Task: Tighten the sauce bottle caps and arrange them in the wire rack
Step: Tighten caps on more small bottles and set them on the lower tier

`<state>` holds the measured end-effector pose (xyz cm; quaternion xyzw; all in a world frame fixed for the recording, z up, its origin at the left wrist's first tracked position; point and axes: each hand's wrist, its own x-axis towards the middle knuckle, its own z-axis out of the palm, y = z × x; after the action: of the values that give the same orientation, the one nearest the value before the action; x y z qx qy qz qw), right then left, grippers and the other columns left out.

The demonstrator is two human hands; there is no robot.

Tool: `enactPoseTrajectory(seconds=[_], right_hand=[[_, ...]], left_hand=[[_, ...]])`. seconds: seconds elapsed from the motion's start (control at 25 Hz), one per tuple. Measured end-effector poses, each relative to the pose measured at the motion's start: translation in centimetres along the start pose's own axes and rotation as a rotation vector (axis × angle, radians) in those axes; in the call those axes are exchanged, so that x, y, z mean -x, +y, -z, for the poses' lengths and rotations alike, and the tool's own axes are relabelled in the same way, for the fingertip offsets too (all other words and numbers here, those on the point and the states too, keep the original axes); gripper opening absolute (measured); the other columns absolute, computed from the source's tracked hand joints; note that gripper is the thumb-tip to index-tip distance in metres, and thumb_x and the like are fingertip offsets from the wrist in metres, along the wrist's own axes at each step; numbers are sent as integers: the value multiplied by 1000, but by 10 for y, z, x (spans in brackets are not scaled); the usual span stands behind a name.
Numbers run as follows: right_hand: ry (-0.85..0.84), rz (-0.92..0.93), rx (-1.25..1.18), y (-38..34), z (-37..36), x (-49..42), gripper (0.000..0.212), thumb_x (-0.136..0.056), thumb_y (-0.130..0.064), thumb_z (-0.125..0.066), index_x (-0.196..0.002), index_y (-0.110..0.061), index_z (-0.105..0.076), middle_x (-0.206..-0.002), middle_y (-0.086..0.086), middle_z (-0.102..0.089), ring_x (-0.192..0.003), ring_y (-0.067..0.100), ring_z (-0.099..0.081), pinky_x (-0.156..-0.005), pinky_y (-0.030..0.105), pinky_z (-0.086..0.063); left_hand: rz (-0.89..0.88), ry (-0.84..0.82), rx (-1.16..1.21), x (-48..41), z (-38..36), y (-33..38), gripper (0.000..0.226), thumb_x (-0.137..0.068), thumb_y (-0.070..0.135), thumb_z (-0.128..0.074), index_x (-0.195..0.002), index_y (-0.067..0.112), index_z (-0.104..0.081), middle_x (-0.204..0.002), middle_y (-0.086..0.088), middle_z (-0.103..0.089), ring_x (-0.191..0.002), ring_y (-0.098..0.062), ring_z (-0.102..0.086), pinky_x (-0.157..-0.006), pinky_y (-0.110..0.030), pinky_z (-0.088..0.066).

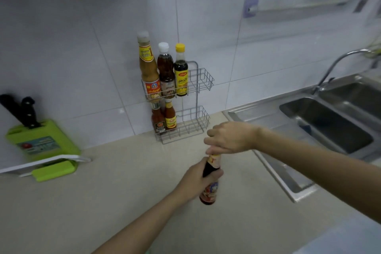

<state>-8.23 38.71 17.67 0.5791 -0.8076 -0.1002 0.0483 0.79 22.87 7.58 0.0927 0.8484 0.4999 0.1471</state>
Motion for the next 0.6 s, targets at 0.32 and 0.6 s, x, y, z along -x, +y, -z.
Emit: enactPoseTrajectory(seconds=[0.32, 0.6], right_hand=[[-42, -150, 344, -2, 44, -47, 23, -100, -27, -38, -101, -11, -54, -71, 7, -65, -52, 26, -46, -44, 30, -39], [213, -457, 17, -13, 39, -51, 50, -97, -53, -21, -72, -20, -49, -60, 1, -55, -53, 24, -53, -50, 29, -41]], left_hand=[[11, 270, 162, 4, 18, 21, 47, -80, 65, -55, -105, 25, -56, -100, 2, -70, -94, -13, -68, -89, -46, -55], [-18, 301, 151, 6, 33, 19, 50, -78, 65, -54, -108, 26, -57, -100, 3, -71, -94, -12, -68, -88, -44, -56]])
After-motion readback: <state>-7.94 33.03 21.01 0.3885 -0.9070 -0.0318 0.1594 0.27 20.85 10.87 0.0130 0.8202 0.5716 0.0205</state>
